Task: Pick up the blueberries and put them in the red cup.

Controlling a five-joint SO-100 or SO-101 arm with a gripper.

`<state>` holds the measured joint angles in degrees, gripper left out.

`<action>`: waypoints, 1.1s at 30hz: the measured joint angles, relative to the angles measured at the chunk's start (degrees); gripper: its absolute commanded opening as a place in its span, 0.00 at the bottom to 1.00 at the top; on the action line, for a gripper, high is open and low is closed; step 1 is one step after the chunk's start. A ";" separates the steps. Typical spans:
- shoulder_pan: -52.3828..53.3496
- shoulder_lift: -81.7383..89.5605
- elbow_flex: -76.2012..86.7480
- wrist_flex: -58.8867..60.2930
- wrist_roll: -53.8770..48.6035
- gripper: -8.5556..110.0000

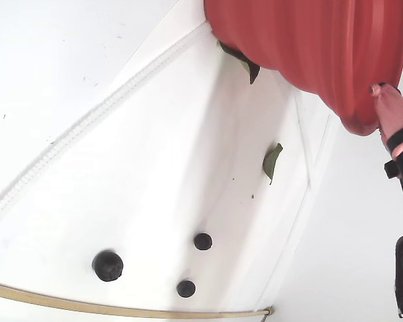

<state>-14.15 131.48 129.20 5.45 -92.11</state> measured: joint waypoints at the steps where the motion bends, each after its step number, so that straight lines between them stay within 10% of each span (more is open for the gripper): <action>1: 0.00 -0.44 -0.26 -0.26 0.00 0.20; 33: 2.72 6.77 -1.58 2.90 -4.39 0.21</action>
<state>-11.43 138.25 127.62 8.35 -96.50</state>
